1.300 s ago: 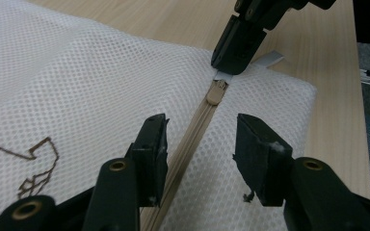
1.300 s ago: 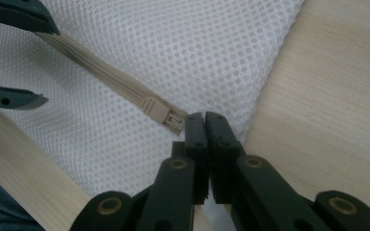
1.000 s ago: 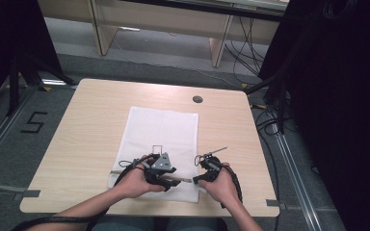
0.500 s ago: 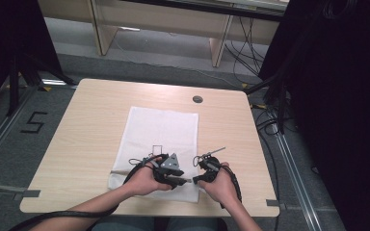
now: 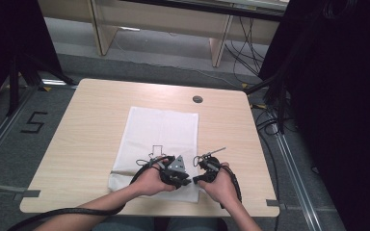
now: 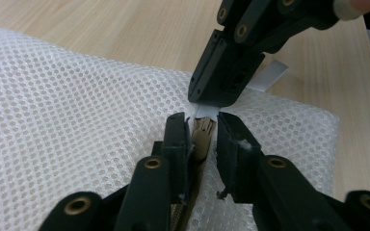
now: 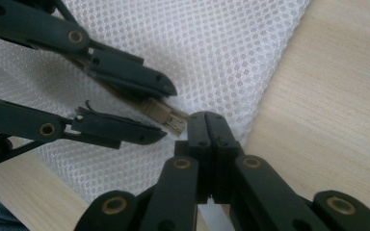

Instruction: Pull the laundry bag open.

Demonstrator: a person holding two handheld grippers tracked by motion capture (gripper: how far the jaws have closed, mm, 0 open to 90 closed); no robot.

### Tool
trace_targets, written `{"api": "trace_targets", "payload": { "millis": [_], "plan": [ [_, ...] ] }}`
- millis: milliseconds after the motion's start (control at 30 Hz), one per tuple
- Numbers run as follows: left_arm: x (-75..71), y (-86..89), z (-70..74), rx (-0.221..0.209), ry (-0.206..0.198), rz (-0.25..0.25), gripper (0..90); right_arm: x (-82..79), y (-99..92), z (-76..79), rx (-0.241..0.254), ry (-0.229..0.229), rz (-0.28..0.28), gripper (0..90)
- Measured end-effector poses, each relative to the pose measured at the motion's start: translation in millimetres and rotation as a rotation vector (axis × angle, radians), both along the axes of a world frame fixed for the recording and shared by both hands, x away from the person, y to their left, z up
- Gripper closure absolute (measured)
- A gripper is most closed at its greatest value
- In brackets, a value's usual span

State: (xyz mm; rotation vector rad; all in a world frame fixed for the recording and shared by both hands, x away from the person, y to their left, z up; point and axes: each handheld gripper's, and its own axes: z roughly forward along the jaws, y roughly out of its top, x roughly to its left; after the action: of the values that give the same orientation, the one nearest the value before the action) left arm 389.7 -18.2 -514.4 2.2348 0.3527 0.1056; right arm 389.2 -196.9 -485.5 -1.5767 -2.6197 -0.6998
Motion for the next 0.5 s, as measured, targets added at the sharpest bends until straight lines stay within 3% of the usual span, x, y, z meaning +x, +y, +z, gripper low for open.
{"api": "trace_targets", "payload": {
  "millis": [100, 167, 233, 367, 500],
  "plan": [
    [-3.3, -0.8, 2.1, 0.011, -0.047, -0.025, 77.8, 0.0, 0.2, 0.2, 0.0, -0.003, 0.003, 90.0],
    [-6.4, -2.2, 3.5, -0.005, -0.044, -0.029, 79.8, 0.1, -0.2, 0.0, 0.001, 0.001, 0.0, 90.0],
    [-6.0, -2.5, 4.5, 0.029, -0.068, -0.05, 79.5, 0.0, -1.0, 0.1, 0.01, -0.001, 0.005, 90.0],
    [-2.0, -1.5, -0.7, -0.004, -0.001, -0.016, 77.9, -0.1, -1.0, 0.1, 0.009, -0.002, 0.004, 90.0],
    [-1.0, -3.0, 0.1, -0.002, 0.024, -0.003, 79.2, 0.0, -0.8, 0.3, 0.01, -0.003, 0.006, 90.0]
  ]
}}
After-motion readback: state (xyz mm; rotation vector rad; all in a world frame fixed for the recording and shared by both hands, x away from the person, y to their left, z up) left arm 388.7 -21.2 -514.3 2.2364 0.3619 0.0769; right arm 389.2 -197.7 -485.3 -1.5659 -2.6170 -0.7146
